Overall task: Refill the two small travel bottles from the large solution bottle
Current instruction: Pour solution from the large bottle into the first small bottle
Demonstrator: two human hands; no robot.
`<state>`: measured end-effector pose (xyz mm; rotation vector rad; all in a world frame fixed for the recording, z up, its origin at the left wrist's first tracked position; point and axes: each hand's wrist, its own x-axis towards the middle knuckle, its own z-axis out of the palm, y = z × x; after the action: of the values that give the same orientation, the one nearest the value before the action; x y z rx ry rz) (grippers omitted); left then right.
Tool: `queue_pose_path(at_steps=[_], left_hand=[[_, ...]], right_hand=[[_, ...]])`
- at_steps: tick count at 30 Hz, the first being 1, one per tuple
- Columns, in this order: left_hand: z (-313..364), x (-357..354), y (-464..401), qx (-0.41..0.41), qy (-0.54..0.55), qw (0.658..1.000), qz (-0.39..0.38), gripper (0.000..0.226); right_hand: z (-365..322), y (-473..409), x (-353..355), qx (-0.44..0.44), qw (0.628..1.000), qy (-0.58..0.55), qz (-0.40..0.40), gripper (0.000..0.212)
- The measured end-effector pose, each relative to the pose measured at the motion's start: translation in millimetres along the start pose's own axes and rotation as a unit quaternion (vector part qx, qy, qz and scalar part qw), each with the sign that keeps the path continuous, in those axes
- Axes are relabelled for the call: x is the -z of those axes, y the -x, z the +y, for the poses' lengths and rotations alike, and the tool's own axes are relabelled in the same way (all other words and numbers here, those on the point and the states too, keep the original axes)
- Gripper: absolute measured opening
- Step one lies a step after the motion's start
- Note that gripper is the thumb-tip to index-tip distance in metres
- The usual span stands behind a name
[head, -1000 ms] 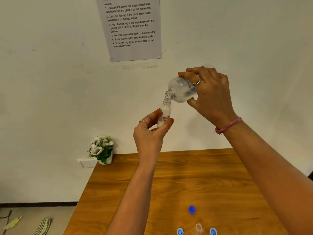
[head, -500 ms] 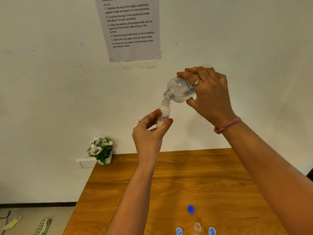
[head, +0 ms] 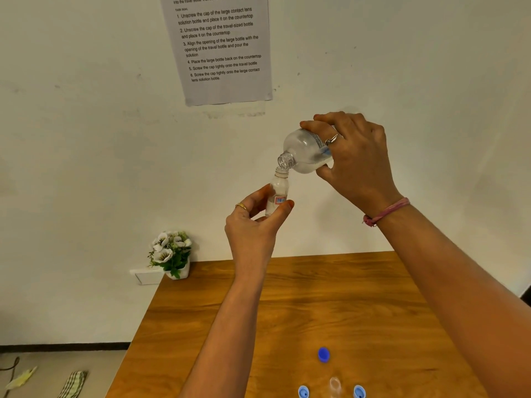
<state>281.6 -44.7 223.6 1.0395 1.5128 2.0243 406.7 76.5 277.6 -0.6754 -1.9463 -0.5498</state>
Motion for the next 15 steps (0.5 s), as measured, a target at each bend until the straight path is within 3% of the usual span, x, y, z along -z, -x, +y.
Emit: queue_pose_path(at_steps=[15], left_hand=[[0.8, -1.7, 1.5, 0.0, 0.005, 1.0, 0.0, 0.037]], right_hand=[[1.2, 1.2, 2.4, -0.002, 1.0, 0.0, -0.004, 0.06]])
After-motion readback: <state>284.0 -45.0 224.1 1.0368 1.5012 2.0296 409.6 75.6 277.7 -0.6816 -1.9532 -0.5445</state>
